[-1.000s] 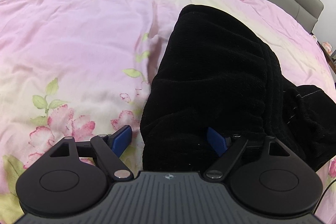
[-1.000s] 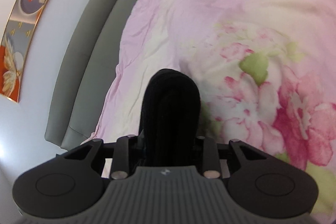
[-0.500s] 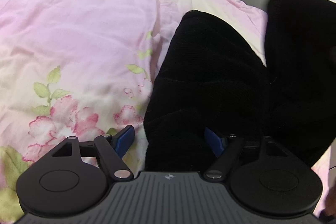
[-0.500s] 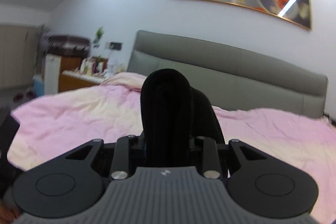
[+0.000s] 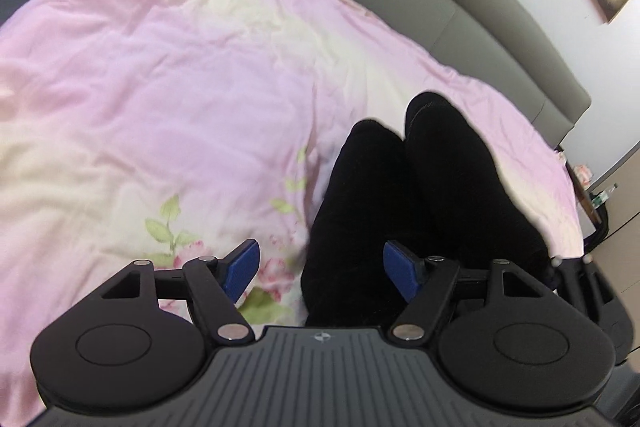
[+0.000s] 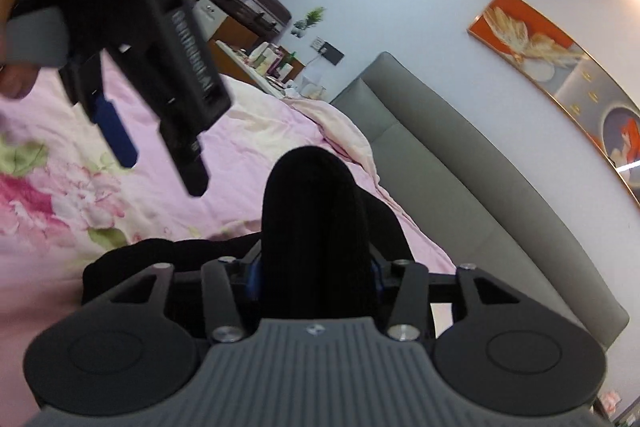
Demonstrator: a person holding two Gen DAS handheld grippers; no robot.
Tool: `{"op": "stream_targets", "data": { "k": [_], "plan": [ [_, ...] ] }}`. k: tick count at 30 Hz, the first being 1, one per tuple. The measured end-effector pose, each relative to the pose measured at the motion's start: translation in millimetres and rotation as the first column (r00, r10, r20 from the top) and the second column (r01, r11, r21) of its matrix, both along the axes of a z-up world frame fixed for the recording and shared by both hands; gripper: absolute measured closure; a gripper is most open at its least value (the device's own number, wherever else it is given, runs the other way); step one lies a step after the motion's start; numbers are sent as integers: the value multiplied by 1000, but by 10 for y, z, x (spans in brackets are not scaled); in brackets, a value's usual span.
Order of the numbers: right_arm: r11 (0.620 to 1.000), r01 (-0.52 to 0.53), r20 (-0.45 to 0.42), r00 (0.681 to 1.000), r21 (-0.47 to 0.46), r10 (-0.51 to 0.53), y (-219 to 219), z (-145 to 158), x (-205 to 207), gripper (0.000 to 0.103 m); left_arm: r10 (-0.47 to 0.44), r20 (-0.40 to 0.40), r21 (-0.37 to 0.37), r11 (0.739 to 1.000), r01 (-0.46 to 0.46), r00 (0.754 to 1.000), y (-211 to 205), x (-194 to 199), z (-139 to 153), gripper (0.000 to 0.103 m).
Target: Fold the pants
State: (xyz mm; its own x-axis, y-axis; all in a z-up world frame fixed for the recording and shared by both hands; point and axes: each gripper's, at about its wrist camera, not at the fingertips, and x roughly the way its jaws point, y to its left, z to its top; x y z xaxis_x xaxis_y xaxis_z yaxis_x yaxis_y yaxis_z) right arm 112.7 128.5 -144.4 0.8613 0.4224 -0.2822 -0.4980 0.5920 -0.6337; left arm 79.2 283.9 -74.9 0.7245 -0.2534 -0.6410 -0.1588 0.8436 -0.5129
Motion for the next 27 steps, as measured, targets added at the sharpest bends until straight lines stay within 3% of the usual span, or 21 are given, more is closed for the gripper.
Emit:
{"op": "stream_targets", "data": {
  "k": [4,9,13,17,22,23,24,25,27],
  "plan": [
    [999,-45,-8,999,-6,45,-201,13,-200,49,-43,84,-32,998,46,996,-42,-46,132,19],
    [996,-17,-93,995,92,26,-626,108,-349,49,-124,150,-123,982,143,981,-165,-16,179,14],
    [986,69,-101,993,155,-54,-954,178,-518,49,-115,136,-105,986,130,984,-401,16,199,11],
    [935,205,-192,969,289,-153,-1403,312,-472,49,-86,148,-121,987,104,985,-609,15,227,7],
    [884,281,-246,949,374,-197,-1803,405,-388,49,-81,71,-100,991,88,994,-793,190,108,6],
    [875,288,-258,946,388,-197,-1862,438,-360,49,-81,73,-118,989,89,994,-793,212,84,14],
    [869,292,-269,943,400,-194,-1917,479,-329,49,-76,91,-136,987,88,993,-790,213,61,28],
    [863,296,-283,941,410,-188,-1958,521,-284,49,-61,106,-125,989,75,992,-800,212,54,68],
    [849,301,-305,936,434,-176,-2020,634,-180,48,-48,120,-70,996,56,992,-867,194,76,68]
  ]
}}
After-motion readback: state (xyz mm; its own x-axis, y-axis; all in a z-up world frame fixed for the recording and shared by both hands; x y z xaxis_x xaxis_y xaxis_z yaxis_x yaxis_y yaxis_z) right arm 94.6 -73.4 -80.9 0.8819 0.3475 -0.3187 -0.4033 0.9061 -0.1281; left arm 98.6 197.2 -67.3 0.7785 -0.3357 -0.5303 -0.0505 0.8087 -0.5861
